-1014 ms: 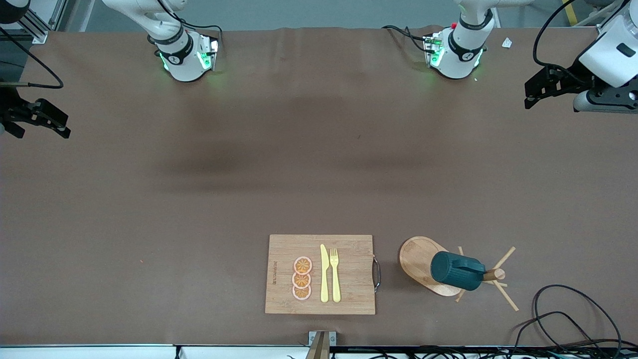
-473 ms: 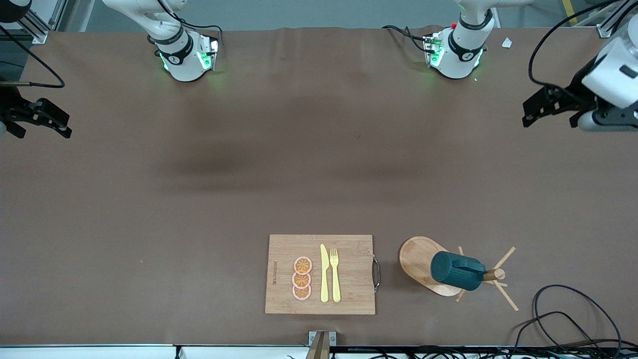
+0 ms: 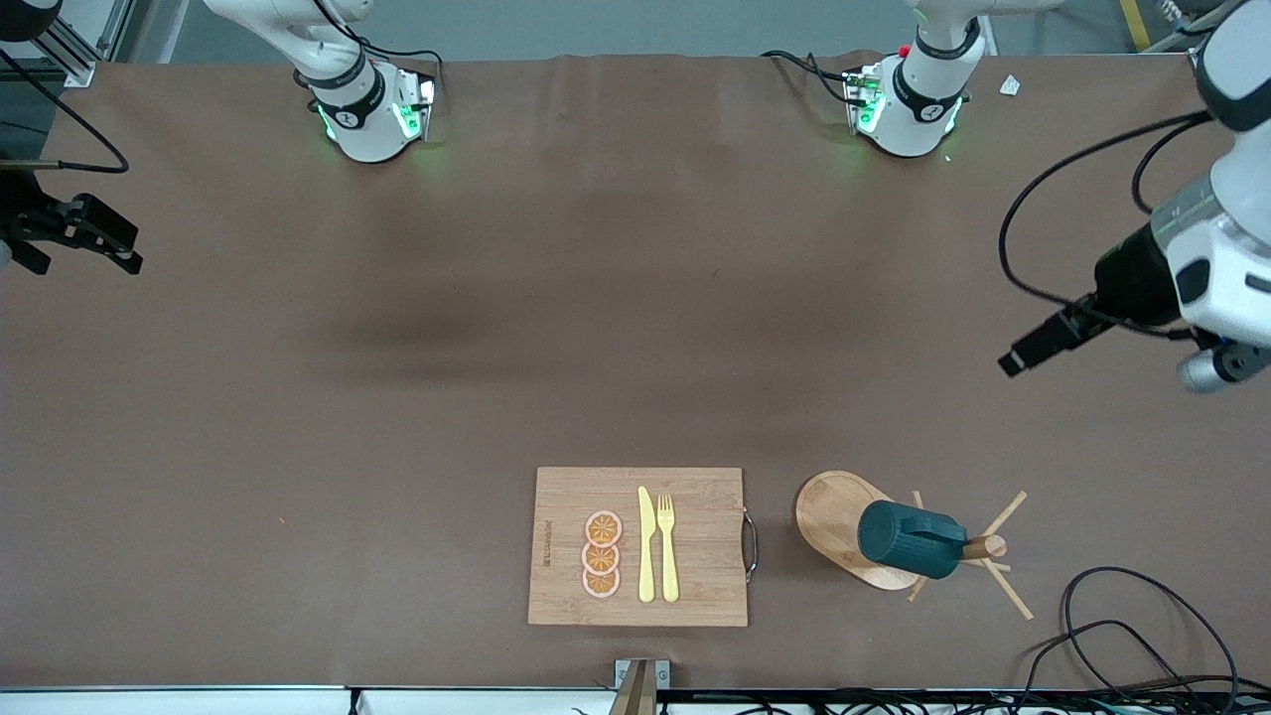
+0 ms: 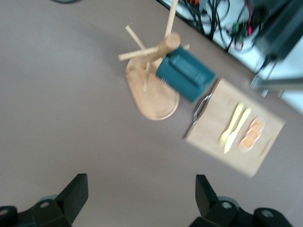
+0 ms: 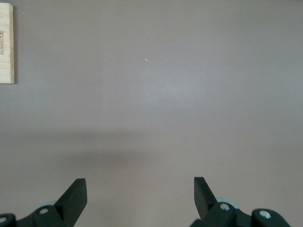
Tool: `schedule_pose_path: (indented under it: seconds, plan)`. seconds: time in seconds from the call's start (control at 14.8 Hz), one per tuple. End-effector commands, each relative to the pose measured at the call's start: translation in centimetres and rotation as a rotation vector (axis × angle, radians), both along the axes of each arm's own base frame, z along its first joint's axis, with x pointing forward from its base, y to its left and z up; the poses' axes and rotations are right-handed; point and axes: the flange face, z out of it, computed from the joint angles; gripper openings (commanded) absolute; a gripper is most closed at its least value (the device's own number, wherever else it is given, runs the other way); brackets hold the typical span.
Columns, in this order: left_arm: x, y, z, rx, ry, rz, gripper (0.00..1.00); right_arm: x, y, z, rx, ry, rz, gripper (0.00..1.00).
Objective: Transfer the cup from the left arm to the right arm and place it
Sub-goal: 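Lower the left gripper onto the teal mug and grasp its body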
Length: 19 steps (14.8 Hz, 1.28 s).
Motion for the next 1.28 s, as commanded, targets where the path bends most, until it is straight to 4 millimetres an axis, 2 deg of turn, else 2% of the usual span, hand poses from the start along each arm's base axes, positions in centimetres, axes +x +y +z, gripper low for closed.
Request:
schedule_pose_path:
  seconds: [0.0, 0.2, 0.74, 0.95, 1.22]
  plan:
    - [3.3, -1.8, -2.0, -0.096, -0.017, 0.207, 1.0, -0.5, 0.1, 0.5, 0.012, -0.001, 0.012, 1.0]
    - [6.0, -2.5, -5.6, -0.147, -0.041, 0.33, 1.0, -0.5, 0.0, 0.5, 0.012, -0.001, 0.011, 1.0]
    - [9.3, -3.4, -13.8, -0.276, 0.026, 0.511, 1.0, -0.5, 0.1, 0.5, 0.012, -0.001, 0.012, 1.0]
    - [9.9, -3.4, -15.5, -0.324, 0.054, 0.587, 1.0, -0.6, 0.1, 0.4, 0.012, 0.007, 0.012, 1.0]
    - [10.7, -3.2, -15.9, -0.41, 0.037, 0.669, 1.0, -0.6, 0.1, 0.5, 0.012, 0.005, 0.012, 1.0]
